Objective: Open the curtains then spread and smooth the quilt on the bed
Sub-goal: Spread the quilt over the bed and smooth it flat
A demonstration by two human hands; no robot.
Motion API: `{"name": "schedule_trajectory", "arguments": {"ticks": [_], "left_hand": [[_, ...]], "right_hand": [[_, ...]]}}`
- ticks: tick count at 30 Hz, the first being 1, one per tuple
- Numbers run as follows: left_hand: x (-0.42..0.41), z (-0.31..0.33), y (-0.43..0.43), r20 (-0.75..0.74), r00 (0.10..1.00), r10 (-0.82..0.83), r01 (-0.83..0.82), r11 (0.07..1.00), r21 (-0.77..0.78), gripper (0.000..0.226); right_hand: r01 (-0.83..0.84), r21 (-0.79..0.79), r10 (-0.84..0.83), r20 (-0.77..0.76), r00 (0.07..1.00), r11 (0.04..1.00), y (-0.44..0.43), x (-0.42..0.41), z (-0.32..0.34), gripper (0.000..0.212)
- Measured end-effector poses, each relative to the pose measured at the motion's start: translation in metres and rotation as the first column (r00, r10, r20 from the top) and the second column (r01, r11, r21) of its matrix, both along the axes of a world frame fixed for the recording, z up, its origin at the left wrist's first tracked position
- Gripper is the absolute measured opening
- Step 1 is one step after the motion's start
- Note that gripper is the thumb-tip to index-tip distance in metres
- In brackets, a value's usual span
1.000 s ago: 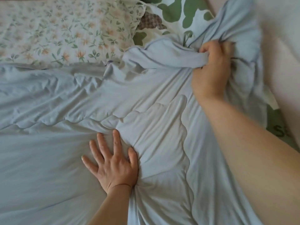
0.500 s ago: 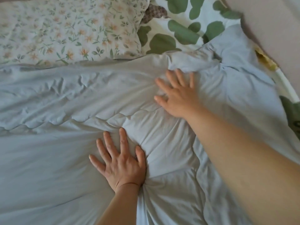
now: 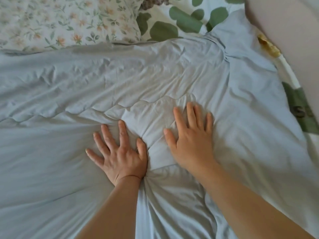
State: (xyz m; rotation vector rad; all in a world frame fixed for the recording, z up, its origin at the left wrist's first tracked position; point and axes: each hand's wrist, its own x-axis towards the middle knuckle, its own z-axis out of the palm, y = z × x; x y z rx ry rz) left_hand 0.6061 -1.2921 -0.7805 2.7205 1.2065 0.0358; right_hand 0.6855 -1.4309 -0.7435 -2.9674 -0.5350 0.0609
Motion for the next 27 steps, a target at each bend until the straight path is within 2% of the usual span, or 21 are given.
{"name": "schedule_trajectory", "arguments": {"ticks": [11,23,27], "left_hand": [[-0.001,-0.001,0.001,0.007,1.000,-0.016,0.015,1.000,0.010,0.073],[-0.003,0.002,-0.001,0.042,0.998,-0.044,0.044,0.999,0.000,0.071],[-0.019,0.008,-0.014,0.055,0.992,-0.117,0.119,0.992,-0.035,0.068]], "right_hand": [[0.062,-0.017,-0.062,0.007,0.998,0.998,-0.051,-0.064,-0.006,0.065],[0.031,0.004,-0.031,0.089,0.996,1.000,-0.052,-0.059,-0.030,0.061],[0.030,0.014,-0.031,0.110,0.994,0.999,-0.054,-0.056,-0.034,0.061]]}}
